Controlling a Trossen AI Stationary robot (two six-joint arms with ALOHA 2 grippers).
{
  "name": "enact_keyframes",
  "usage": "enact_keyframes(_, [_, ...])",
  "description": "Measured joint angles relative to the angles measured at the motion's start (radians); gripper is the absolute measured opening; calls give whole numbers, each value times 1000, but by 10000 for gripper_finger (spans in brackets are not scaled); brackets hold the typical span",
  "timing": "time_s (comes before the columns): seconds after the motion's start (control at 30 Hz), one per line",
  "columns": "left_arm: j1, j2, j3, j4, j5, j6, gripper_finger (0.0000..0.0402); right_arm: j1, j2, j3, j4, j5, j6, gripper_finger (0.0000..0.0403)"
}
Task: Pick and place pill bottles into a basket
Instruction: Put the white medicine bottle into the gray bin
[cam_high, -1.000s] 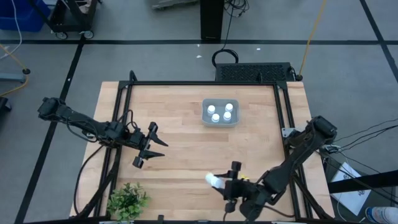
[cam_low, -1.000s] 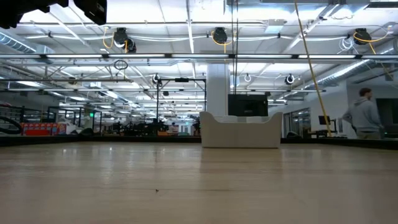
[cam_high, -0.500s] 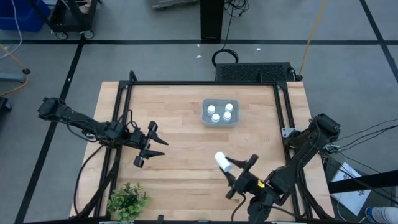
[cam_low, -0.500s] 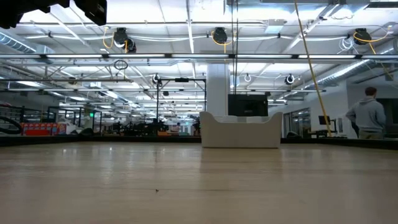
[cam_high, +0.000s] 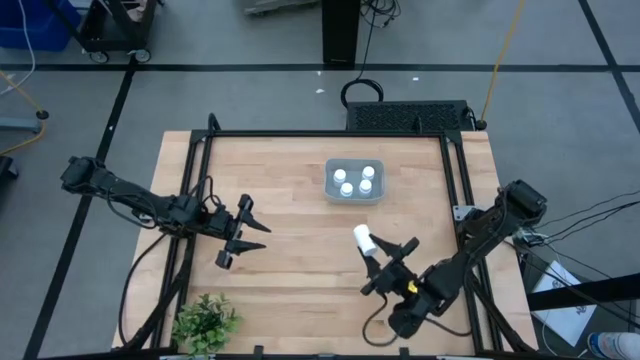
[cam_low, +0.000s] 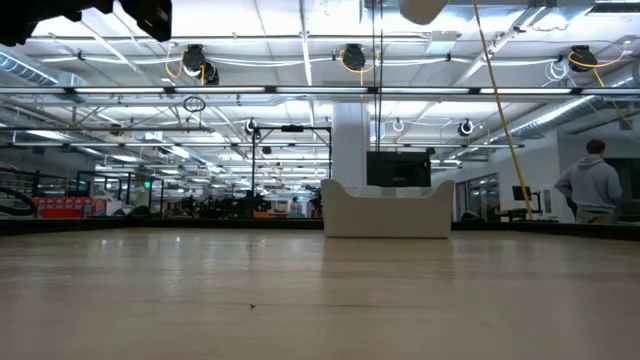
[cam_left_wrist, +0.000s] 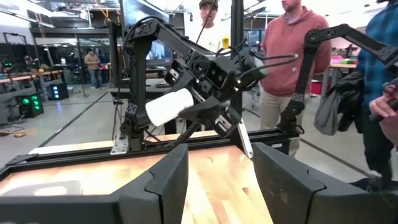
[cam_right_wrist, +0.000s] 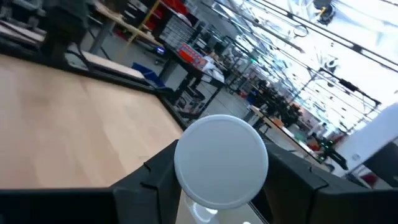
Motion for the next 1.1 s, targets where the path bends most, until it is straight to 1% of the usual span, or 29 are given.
enact_keyframes(0.13, [0, 0, 0, -4, -13, 0, 186, -43, -17, -32, -7, -4, -10, 173])
enact_keyframes(0.33, [0, 0, 0, -4, -15, 5, 186, -118, -79, -67, 16, -3, -14, 173])
enact_keyframes(0.53, [0, 0, 0, -7, -15, 6, 186, -194, -155, -66, 51, -15, -99, 173])
enact_keyframes(0.6, [0, 0, 0, -7, -16, 9, 186, -229, -188, -66, 99, -75, -154, 173])
enact_keyframes(0.77, [1, 0, 0, -7, -16, 14, 186, -335, -258, -66, 263, -261, -325, 173])
enact_keyframes(0.83, [1, 0, 0, -7, -16, 14, 186, -375, -280, -66, 336, -316, -402, 173])
enact_keyframes(0.97, [1, 0, 0, -6, -16, 14, 186, -437, -324, -66, 462, -358, -527, 173])
enact_keyframes(1.1, [1, 0, 0, -8, -16, 13, 186, -483, -369, -65, 512, -425, -569, 173])
